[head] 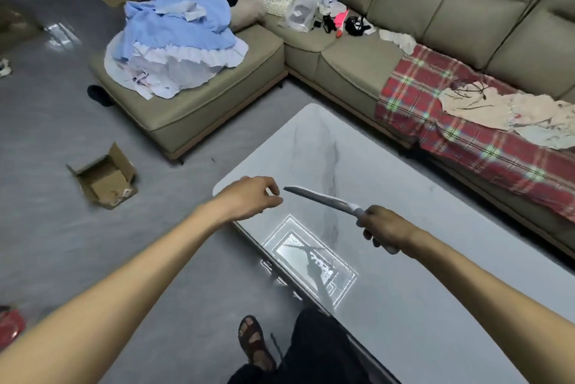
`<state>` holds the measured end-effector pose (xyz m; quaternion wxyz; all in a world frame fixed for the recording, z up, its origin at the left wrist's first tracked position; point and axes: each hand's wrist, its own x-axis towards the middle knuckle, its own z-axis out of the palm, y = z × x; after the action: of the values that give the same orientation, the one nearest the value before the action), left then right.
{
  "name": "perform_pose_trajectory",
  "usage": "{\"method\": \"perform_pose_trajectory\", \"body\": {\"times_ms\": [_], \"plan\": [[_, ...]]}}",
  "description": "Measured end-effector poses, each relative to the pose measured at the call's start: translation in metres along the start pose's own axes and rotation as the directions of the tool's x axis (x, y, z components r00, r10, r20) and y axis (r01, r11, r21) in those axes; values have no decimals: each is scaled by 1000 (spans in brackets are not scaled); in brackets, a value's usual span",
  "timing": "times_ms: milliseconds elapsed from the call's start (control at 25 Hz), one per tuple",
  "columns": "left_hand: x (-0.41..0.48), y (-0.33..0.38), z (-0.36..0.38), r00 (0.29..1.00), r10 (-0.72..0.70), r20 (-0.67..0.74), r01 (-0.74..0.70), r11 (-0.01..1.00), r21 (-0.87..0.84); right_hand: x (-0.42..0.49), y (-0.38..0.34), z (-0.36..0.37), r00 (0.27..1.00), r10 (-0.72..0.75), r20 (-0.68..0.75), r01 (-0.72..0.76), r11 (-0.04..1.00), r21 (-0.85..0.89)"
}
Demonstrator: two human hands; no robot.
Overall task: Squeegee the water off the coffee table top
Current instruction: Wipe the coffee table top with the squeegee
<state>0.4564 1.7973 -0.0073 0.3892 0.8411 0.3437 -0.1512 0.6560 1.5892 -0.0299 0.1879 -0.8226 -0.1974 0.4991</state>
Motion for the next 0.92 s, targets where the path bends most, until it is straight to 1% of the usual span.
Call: {"method": "perform_pose_trajectory", "body": {"times_ms": [80,200,280,400,440,520,640,800,840,920], "plan": [[46,-4,-30,999,39,5,-40,999,17,31,-24,-9,999,-1,-37,2,1000,9],[122,-19,-55,1000,13,9,-13,998,66,105,-52,-21,988,40,-146,-32,998,60],[170,-29,-64,1000,-17,4,17,997,80,158,-66,-25,985,76,-154,-63,994,87],[234,-44,-82,998,-50,34,46,994,103,210,-88,-30,979,143,-148,-120,981,149],[257,-50,-87,997,-64,34,60,993,103,225,-95,-35,975,159,-158,-127,973,192],[309,-65,-88,996,-83,19,81,992,94,267,-106,-46,959,166,-231,-111,966,232],[399,-110,-61,996,-81,26,78,991,106,346,-112,-41,936,147,-320,-99,982,161],[513,-184,-17,986,-115,123,90,976,198,456,-113,-23,916,109,-387,-145,987,-66],[538,-198,-11,987,-103,122,76,975,207,485,-121,-28,909,82,-409,-130,987,-92],[579,-218,-1,992,-61,111,36,975,217,547,-144,-50,887,53,-459,-92,994,-65]]}}
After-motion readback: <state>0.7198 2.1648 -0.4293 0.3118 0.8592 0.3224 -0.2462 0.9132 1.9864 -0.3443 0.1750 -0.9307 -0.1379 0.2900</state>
